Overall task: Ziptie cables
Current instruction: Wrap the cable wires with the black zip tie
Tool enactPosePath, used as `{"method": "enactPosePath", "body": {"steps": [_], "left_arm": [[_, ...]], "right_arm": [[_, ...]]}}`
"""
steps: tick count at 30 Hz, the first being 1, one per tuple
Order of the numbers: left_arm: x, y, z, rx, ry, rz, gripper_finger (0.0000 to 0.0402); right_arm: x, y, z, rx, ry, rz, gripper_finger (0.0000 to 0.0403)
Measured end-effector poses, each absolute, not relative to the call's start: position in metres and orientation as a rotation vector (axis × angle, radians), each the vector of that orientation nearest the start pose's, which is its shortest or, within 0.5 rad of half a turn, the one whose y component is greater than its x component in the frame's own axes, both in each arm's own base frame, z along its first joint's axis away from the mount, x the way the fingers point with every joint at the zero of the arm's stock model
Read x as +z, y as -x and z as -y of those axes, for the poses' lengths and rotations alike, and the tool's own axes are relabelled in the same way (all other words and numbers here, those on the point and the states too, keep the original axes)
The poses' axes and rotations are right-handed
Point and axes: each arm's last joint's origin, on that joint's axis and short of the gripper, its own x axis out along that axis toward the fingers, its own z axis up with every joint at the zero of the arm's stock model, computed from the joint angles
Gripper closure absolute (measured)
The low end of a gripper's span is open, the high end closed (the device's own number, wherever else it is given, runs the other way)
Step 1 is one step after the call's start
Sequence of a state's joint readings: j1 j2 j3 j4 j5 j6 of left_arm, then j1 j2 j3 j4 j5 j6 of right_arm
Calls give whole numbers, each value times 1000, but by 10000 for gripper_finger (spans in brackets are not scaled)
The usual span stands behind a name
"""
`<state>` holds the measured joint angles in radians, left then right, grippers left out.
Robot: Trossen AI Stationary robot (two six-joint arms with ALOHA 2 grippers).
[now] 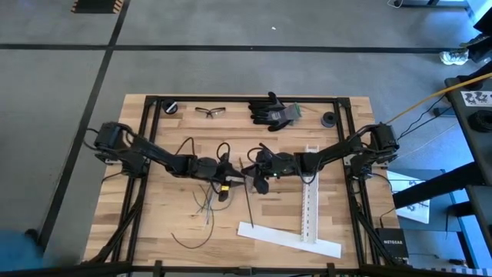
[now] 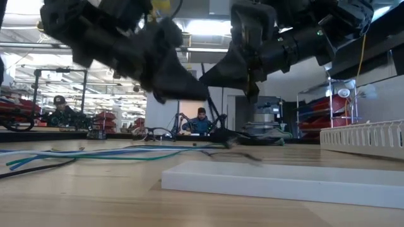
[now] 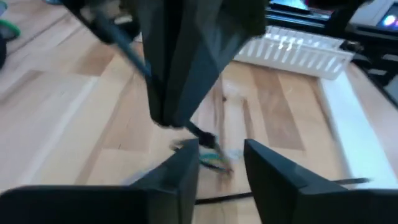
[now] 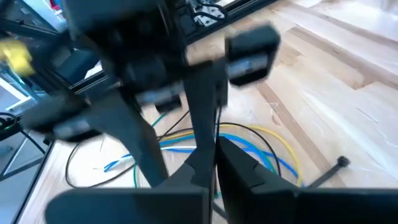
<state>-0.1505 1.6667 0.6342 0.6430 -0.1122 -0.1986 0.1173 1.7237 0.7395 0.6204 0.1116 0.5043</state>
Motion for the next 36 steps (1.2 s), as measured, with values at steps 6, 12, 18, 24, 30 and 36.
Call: {"method": "enactPosePath", "body": {"steps": [6, 12, 18, 24, 30, 36], "left_arm": [[166, -299, 38, 10, 125, -428, 252], [160, -305, 32, 46, 178, -393, 254], [153, -313, 33, 34, 157, -322, 268], [155, -314, 32, 29, 105, -296, 306], [154, -315, 31, 54, 50, -299, 393], [153, -315, 33, 92, 31, -291, 401]], "right_arm": [[160, -334, -36, -82, -443, -347, 403], [162, -335, -36, -75, -434, -329, 403], [162, -335, -36, -71, -427, -320, 403], [162, -335, -37, -69, -424, -320, 403], [163, -335, -36, -78, -423, -311, 403], [164, -335, -32, -266, -236, -274, 403]]}}
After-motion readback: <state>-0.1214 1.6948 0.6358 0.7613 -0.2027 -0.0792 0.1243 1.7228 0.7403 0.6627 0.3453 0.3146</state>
